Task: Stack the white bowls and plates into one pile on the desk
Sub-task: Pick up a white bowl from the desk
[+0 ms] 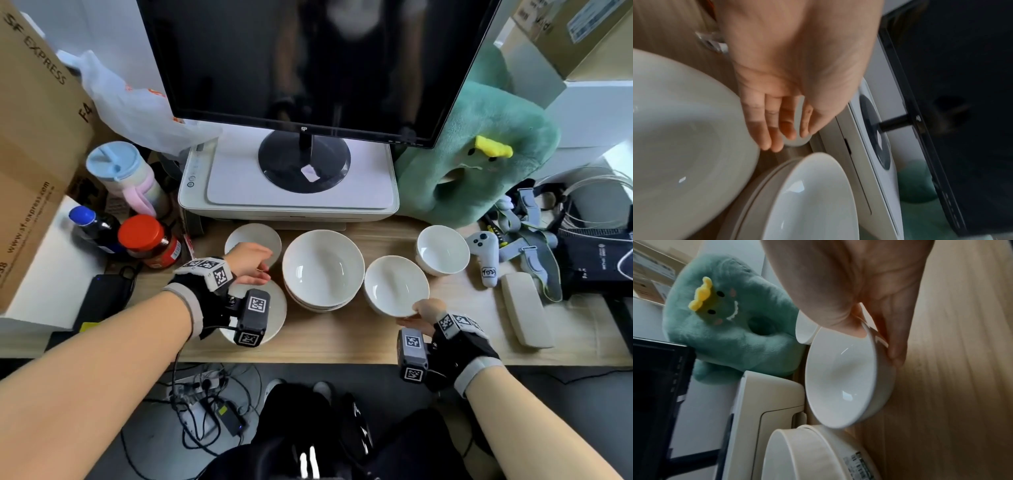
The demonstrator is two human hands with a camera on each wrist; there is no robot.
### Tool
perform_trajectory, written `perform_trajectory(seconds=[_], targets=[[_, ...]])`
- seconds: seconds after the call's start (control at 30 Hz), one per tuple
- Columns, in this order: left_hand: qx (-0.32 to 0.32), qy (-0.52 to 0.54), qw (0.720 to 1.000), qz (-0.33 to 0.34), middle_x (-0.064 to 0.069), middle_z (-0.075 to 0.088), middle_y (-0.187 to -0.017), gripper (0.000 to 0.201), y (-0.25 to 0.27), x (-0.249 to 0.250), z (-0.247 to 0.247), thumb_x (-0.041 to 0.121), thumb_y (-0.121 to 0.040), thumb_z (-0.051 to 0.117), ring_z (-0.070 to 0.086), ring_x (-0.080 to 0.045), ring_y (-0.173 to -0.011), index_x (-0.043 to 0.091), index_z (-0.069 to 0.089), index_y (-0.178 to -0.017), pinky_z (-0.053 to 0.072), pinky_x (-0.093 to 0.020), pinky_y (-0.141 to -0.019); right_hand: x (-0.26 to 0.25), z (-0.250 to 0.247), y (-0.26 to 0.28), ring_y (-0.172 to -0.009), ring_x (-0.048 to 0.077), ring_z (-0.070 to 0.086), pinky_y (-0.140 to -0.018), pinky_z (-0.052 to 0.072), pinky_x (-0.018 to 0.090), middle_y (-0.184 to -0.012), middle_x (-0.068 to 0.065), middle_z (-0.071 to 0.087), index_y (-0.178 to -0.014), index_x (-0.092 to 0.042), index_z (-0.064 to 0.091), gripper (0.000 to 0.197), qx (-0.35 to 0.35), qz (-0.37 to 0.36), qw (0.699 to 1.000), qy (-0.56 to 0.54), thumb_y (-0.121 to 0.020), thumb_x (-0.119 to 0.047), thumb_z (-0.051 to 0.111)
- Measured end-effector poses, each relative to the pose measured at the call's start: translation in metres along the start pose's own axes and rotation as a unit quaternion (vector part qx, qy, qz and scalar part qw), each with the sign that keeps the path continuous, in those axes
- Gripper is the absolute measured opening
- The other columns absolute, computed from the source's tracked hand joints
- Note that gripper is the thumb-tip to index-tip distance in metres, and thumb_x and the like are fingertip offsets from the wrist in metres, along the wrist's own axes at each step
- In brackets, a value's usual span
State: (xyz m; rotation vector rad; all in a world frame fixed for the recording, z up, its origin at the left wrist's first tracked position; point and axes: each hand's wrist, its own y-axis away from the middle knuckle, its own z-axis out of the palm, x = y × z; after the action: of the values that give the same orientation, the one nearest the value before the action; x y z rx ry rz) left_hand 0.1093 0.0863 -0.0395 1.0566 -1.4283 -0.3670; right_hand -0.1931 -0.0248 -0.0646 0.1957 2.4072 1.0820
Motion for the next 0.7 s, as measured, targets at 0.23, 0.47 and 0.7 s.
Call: perform_trajectory(seconds=[0.23, 0.47, 0.7], targets=[[0.100, 0.017, 0.995, -0.005, -0.006, 0.041, -0.060, 0.010, -0.005, -0.018, -0.028, 0.012, -0.090, 0.050, 0.041, -0.001, -0.017, 0.008, 0.050, -0.100, 0.038, -0.009, -0.030, -0.020, -0.031, 0.045, -0.080, 0.035, 0.073, -0.067, 0.058, 0.025, -0.140, 0.038, 0.035, -0.144, 0.007, 0.014, 0.050, -0.019, 0.056, 0.875, -0.481, -0.095, 0.009, 0.021], [0.166, -0.056, 0.984, -0.017, -0.014, 0.051, -0.064, 0.019, -0.007, -0.039, -0.042, 0.011, -0.087, 0.052, 0.053, -0.023, -0.050, 0.002, 0.061, -0.101, 0.036, -0.024, -0.050, -0.065, -0.048, 0.067, -0.034, 0.017, 0.059, -0.035, 0.048, 0.018, -0.053, 0.013, 0.061, -0.089, 0.002, 0.048, 0.018, 0.045, -0.078, 0.963, -0.256, -0.093, -0.003, 0.031], [0.112, -0.161, 0.980, -0.042, -0.027, 0.051, -0.136, 0.045, -0.004, -0.056, -0.044, 0.006, -0.088, 0.046, 0.049, -0.041, -0.126, -0.010, 0.047, -0.130, 0.048, -0.035, -0.073, -0.099, -0.007, 0.059, -0.044, 0.018, 0.046, -0.049, 0.037, 0.027, -0.051, 0.006, 0.054, -0.058, -0.010, 0.051, 0.030, 0.044, -0.160, 0.986, 0.009, -0.085, -0.006, 0.038]])
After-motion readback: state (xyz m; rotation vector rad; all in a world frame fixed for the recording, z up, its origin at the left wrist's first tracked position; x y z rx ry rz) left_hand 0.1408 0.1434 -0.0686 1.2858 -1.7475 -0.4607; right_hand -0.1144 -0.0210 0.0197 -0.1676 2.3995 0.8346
